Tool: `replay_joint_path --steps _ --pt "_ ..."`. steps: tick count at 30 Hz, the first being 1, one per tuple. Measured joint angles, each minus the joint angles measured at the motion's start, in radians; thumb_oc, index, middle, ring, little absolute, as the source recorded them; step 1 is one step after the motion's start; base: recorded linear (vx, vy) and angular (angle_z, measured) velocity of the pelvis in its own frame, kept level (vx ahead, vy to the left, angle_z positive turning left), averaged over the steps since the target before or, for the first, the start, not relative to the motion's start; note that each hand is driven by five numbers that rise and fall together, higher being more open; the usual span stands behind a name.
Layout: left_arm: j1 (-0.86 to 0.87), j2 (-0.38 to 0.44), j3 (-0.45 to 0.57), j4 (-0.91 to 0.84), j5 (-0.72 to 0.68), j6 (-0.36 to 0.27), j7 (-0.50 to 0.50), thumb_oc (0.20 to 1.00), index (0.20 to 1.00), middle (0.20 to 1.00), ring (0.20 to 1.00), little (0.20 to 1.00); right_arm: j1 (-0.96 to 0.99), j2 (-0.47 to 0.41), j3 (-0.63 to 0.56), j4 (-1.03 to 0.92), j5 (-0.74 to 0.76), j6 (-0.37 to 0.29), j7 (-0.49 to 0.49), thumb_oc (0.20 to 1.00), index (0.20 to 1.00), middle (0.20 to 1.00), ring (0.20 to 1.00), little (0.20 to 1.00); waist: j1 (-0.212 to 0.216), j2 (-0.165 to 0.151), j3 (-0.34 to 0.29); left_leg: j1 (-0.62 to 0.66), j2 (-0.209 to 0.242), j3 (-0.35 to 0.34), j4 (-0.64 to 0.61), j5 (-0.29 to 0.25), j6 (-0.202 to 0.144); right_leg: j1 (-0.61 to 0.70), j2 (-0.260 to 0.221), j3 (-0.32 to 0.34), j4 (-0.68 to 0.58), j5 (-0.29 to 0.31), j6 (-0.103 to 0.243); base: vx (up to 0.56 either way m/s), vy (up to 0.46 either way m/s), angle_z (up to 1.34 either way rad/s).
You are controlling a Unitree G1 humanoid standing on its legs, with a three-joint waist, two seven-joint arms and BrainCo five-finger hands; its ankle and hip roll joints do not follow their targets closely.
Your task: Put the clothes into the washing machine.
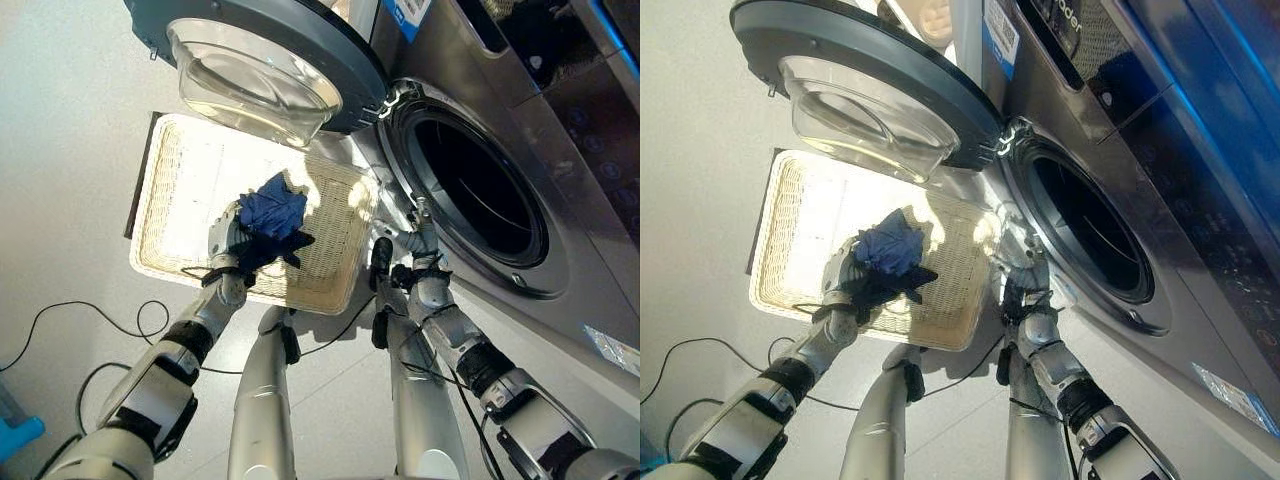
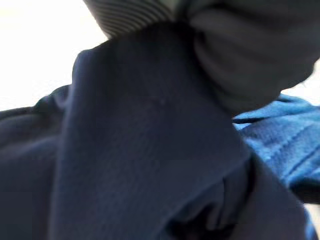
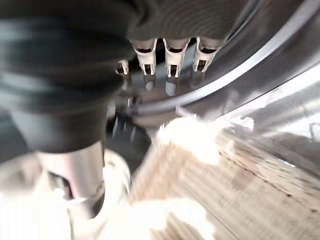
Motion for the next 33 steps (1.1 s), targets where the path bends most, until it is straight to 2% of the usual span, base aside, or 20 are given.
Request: replay_joint_path --steps 4,6,11,12,17,23,26,33 --pt "0.016 -0.019 0.015 -0.052 -0.125 -0.045 -0.078 0.200 0.200 0.200 0.200 0.200 -0.038 -0.023 0.026 0.043 -0.062 0.004 0.109 1.000 1.000 1.000 1.000 1.000 0.010 0.000 0.000 0.012 -0.006 -0.018 -0.009 0.007 0.001 0.022 -0.008 -0.021 0.000 -0.002 -0.002 -0.01 -0.041 0.12" --pt "0.015 -0.032 0.014 -0.102 -0.194 -0.065 -0.144 0.200 0.200 0.200 0.200 0.200 -0.076 -0.031 0.051 0.090 -0.067 0.018 0.197 1.000 1.000 1.000 1.000 1.000 0.033 0.000 0.000 0.016 -0.009 -0.020 -0.009 0.009 0.002 0.027 -0.010 -0.023 0.001 -0.005 0.001 -0.01 -0.067 0.07" --pt "0.011 -0.048 0.012 -0.129 -0.382 -0.067 -0.297 0.200 0.200 0.200 0.200 0.200 -0.138 -0.021 0.100 0.187 -0.062 0.036 0.330 1.000 1.000 1.000 1.000 1.000 0.052 0.000 0.000 0.029 -0.011 -0.035 -0.012 0.012 0.001 0.048 -0.011 -0.034 0.001 -0.010 0.003 -0.01 -0.037 0.07" --pt "0.009 -0.051 0.012 -0.135 -0.444 -0.062 -0.355 0.200 0.200 0.200 0.200 0.200 -0.152 -0.016 0.101 0.193 -0.049 0.039 0.366 1.000 1.000 1.000 1.000 1.000 0.054 0.000 0.000 0.029 -0.012 -0.043 -0.013 0.014 0.001 0.053 -0.012 -0.041 0.001 -0.013 0.002 -0.01 -0.036 0.11" --pt "0.005 -0.053 0.003 -0.138 -0.578 -0.032 -0.476 0.200 0.200 0.200 0.200 0.200 -0.221 -0.010 0.103 0.194 -0.023 0.043 0.438 1.000 1.000 1.000 1.000 1.000 0.055 0.000 0.000 0.030 -0.015 -0.046 -0.020 0.020 0.001 0.053 -0.015 -0.045 0.002 -0.013 0.002 0.00 -0.026 0.03" --pt "-0.008 -0.056 -0.036 -0.196 -0.622 0.024 -0.556 0.200 0.200 0.200 0.200 0.200 -0.277 -0.010 0.127 0.195 -0.002 0.076 0.513 1.000 1.000 1.000 1.000 1.000 0.062 0.001 0.001 0.042 -0.024 -0.052 -0.035 0.034 0.001 0.053 -0.025 -0.049 0.020 -0.019 -0.003 0.00 -0.018 0.04" --pt "-0.025 -0.061 -0.049 -0.215 -0.623 0.047 -0.580 0.200 0.200 0.200 0.200 0.200 -0.286 -0.006 0.136 0.196 0.027 0.099 0.547 1.000 1.000 1.000 1.000 1.000 0.080 0.002 0.001 0.048 -0.026 -0.053 -0.035 0.035 0.001 0.054 -0.029 -0.049 0.035 -0.028 -0.001 0.01 -0.017 0.03" --pt "-0.036 -0.060 -0.060 -0.215 -0.661 0.089 -0.616 0.200 0.200 0.200 0.200 0.200 -0.303 0.008 0.135 0.222 0.097 0.132 0.594 1.000 1.000 1.000 1.000 1.000 0.080 0.002 0.001 0.048 -0.031 -0.057 -0.039 0.038 0.004 0.054 -0.034 -0.051 0.035 -0.030 0.002 0.00 -0.005 0.02"
